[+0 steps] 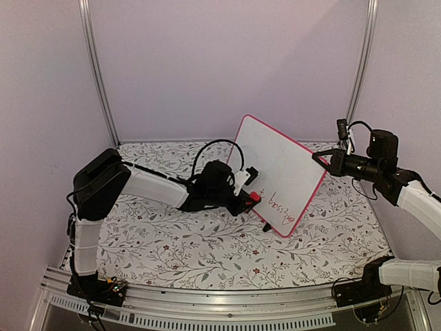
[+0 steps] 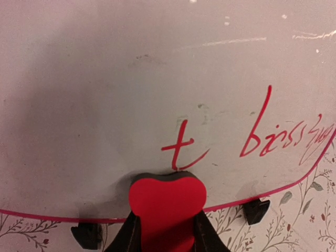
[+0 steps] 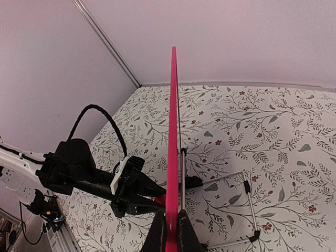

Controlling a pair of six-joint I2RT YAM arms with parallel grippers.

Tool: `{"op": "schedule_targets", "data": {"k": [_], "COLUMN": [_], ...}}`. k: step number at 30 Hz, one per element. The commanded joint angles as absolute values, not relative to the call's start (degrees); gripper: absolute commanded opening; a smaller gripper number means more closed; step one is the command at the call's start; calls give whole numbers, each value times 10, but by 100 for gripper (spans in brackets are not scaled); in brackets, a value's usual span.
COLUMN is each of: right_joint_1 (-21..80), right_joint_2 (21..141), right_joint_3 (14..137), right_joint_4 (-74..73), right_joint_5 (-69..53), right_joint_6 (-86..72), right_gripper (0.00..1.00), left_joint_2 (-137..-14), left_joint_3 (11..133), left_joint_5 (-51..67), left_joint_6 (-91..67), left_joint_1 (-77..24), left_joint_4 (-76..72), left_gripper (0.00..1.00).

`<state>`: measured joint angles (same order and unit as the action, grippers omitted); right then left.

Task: Erase the whiteboard
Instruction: Erase the center of the whiteboard.

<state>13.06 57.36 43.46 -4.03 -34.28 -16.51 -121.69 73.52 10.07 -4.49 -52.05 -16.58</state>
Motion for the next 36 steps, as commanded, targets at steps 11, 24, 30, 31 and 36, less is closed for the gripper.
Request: {"op": "schedule_targets", "data": {"k": [11,24,30,31,36], "right_joint_1": [146,146,146,146,145], "right_joint_2": [586,596,600,597,597], "right_joint_3": [432,445,451,446,440], "right_joint_4": [-97,-103,-112,-109,-105], "right_joint_5": [-408,-411,-414,-412,-411], "right_joint_6": [-142,-137,-135,-135,-138], "right_gripper": [0,0,0,0,0], "left_joint_2": [-1193,-1207,-1202,-1201,-1209], "left_joint_3": [810,847,762,748,722], "left_joint_5": [108,116,117,115,116], "left_joint_6": [-24,-23,-51,-57,-64], "left_joint_1": [-517,-513,-516,-515,-521], "left_joint_4": [-177,-148,-196,-206,-218], "left_gripper": [0,0,0,0,0]}}
